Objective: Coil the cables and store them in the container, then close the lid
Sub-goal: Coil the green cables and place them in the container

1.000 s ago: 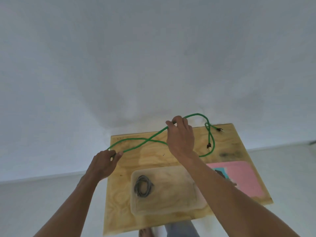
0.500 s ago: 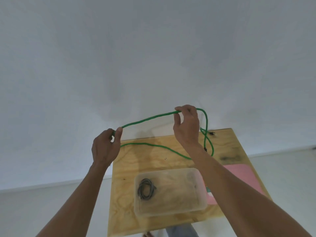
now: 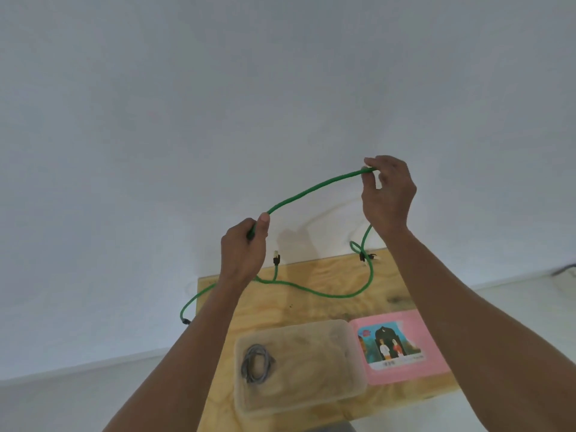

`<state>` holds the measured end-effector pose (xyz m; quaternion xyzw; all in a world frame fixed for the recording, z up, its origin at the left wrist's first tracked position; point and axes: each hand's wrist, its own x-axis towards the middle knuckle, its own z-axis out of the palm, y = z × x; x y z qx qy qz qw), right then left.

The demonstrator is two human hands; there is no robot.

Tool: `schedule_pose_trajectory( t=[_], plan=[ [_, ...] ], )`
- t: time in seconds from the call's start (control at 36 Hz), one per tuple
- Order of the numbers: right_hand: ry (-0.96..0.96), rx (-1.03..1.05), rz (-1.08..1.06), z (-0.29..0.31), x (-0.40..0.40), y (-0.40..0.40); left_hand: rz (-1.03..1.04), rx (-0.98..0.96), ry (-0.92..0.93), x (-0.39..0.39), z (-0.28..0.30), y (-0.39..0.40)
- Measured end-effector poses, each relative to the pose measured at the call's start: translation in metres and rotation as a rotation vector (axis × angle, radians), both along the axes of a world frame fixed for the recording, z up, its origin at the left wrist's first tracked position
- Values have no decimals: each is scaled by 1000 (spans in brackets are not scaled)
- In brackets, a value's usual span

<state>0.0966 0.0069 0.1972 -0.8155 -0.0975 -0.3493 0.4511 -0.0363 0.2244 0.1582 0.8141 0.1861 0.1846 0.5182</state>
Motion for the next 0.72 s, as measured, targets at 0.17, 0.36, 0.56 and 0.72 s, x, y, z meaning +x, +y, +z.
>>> schedule_pose_trajectory(
  t=[0.17,0.36,0.56,0.72],
  plan=[
    [363,-205,43,4,18,-29,4,-95,1,9,6,-29],
    [450,-239,81,-9,30,-69,-11,-98,64,26,-1,-64],
    [448,-139,205,11,38,-84,82,-354,-5,54,-3,-95],
    [446,56,333,52,30,-72,87,-620,-91,70,34,-118]
  ],
)
